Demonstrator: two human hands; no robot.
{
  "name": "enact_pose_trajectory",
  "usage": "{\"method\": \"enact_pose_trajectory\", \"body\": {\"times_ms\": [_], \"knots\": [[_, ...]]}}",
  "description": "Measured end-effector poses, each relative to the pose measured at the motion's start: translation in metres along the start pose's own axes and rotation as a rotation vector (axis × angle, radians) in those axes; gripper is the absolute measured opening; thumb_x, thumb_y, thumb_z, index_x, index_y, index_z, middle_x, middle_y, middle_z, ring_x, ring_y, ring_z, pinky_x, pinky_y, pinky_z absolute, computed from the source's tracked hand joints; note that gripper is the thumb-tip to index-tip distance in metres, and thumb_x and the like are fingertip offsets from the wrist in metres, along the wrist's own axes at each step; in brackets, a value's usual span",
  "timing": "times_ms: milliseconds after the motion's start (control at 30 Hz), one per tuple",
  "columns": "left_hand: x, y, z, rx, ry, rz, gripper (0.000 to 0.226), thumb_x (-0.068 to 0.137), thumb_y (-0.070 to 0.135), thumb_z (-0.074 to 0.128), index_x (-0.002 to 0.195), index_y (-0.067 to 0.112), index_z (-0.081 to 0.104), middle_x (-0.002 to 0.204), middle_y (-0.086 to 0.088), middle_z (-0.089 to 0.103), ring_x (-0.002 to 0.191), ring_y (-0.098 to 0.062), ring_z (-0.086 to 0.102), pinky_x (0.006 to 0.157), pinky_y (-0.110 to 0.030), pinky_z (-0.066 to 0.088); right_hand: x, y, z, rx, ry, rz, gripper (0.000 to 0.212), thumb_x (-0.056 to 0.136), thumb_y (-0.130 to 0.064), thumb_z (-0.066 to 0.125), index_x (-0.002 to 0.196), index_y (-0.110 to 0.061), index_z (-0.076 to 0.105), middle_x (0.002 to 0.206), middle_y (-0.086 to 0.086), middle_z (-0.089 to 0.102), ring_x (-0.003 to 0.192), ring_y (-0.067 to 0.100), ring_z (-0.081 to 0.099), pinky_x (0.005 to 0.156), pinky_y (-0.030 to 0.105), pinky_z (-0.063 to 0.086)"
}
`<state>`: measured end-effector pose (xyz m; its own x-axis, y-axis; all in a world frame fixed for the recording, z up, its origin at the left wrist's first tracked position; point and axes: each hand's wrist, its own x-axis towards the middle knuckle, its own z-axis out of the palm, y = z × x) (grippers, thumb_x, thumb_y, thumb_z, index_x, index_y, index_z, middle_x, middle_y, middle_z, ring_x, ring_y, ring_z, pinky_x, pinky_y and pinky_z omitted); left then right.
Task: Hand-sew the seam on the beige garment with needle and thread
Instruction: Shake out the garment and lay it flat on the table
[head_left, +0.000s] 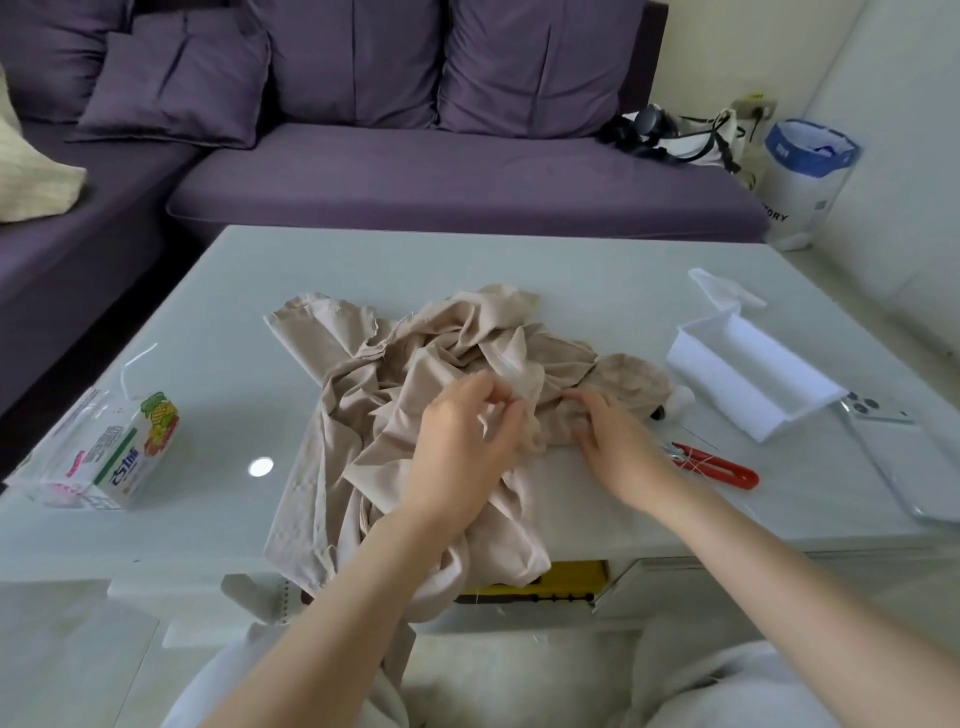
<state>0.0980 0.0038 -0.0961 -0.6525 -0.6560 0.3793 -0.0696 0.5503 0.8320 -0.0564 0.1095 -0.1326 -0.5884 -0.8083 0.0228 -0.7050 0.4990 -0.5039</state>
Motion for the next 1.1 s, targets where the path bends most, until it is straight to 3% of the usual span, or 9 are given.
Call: {"method": "enact_pose_trajectory", "body": {"times_ms": [233, 367, 467, 633, 700, 800, 867, 967, 1100], "knots": [[-0.011, -0.003, -0.013, 0.305, -0.619, -0.099, 0.013, 0.09, 0.026, 0.059, 0.085, 0.019, 0.07, 0.073, 0.01, 0.066, 0.075, -0.007, 0.061, 0.063, -0.016, 0.047, 0.018, -0.032, -0.005, 0.072, 0.344, -0.174, 0.023, 0.095, -0.005, 0.047, 0.116, -0.004, 0.055, 0.114, 0.009, 0.059, 0.1, 0.021, 0.058, 0.087, 0.034, 0.046], [0.007, -0.019, -0.034, 0.285, -0.161, -0.167, 0.014, 0.092, 0.024, 0.056, 0.088, 0.016, 0.067, 0.075, 0.006, 0.064, 0.07, -0.011, 0.058, 0.067, -0.028, 0.048, 0.036, -0.066, -0.009, 0.034, 0.263, -0.278, 0.03, 0.096, -0.01, 0.046, 0.126, -0.009, 0.049, 0.125, 0.006, 0.053, 0.11, 0.02, 0.052, 0.09, 0.027, 0.04], [0.028, -0.045, -0.056, 0.344, 0.118, -0.259, 0.017, 0.093, 0.018, 0.052, 0.107, 0.013, 0.061, 0.109, -0.004, 0.059, 0.09, -0.02, 0.058, 0.071, -0.029, 0.041, 0.06, -0.087, -0.003, -0.041, 0.176, -0.292, 0.038, 0.098, -0.015, 0.044, 0.135, -0.012, 0.039, 0.138, 0.006, 0.046, 0.121, 0.022, 0.047, 0.097, 0.03, 0.036], [0.041, -0.076, -0.07, 0.438, 0.074, -0.563, 0.041, 0.1, 0.026, 0.037, 0.139, 0.013, 0.038, 0.139, -0.011, 0.043, 0.119, -0.032, 0.047, 0.078, -0.032, 0.031, 0.106, -0.111, 0.018, -0.238, -0.004, -0.367, 0.049, 0.099, -0.012, 0.042, 0.145, -0.011, 0.026, 0.152, 0.008, 0.03, 0.143, 0.024, 0.02, 0.114, 0.03, 0.015], [0.046, -0.083, -0.07, 0.413, 0.045, -0.623, 0.043, 0.101, 0.029, 0.034, 0.141, 0.012, 0.036, 0.137, -0.014, 0.048, 0.121, -0.033, 0.047, 0.079, -0.034, 0.031, 0.12, -0.117, 0.025, -0.288, -0.058, -0.367, 0.05, 0.099, -0.011, 0.041, 0.146, -0.012, 0.024, 0.151, 0.01, 0.032, 0.142, 0.027, 0.022, 0.115, 0.037, 0.019], [0.049, -0.092, -0.072, 0.336, 0.032, -0.65, 0.039, 0.098, 0.031, 0.044, 0.13, 0.011, 0.05, 0.124, -0.015, 0.06, 0.115, -0.034, 0.052, 0.081, -0.033, 0.038, 0.131, -0.124, 0.031, -0.375, -0.119, -0.365, 0.047, 0.099, -0.013, 0.042, 0.144, -0.019, 0.028, 0.143, 0.008, 0.044, 0.129, 0.03, 0.038, 0.103, 0.043, 0.035], [0.049, -0.096, -0.073, 0.319, -0.008, -0.618, 0.025, 0.093, 0.033, 0.055, 0.099, 0.011, 0.064, 0.096, -0.012, 0.067, 0.096, -0.034, 0.059, 0.07, -0.03, 0.04, 0.132, -0.127, 0.031, -0.462, -0.166, -0.386, 0.041, 0.099, -0.02, 0.043, 0.139, -0.022, 0.036, 0.138, 0.006, 0.05, 0.125, 0.029, 0.041, 0.096, 0.039, 0.037], [0.048, -0.099, -0.076, 0.344, -0.078, -0.598, 0.036, 0.087, 0.034, 0.062, 0.057, 0.018, 0.05, 0.06, -0.002, 0.056, 0.07, -0.028, 0.057, 0.058, -0.029, 0.038, 0.127, -0.133, 0.027, -0.508, -0.177, -0.397, 0.026, 0.097, -0.024, 0.045, 0.121, -0.02, 0.056, 0.123, 0.007, 0.06, 0.116, 0.028, 0.05, 0.088, 0.035, 0.039], [0.05, -0.097, -0.077, 0.393, -0.058, -0.582, 0.046, 0.089, 0.03, 0.058, 0.052, 0.016, 0.034, 0.05, 0.0, 0.041, 0.057, -0.024, 0.041, 0.051, -0.027, 0.03, 0.124, -0.133, 0.017, -0.497, -0.047, -0.398, 0.024, 0.095, -0.02, 0.043, 0.09, -0.011, 0.065, 0.092, 0.007, 0.067, 0.089, 0.027, 0.059, 0.06, 0.031, 0.038]]}}
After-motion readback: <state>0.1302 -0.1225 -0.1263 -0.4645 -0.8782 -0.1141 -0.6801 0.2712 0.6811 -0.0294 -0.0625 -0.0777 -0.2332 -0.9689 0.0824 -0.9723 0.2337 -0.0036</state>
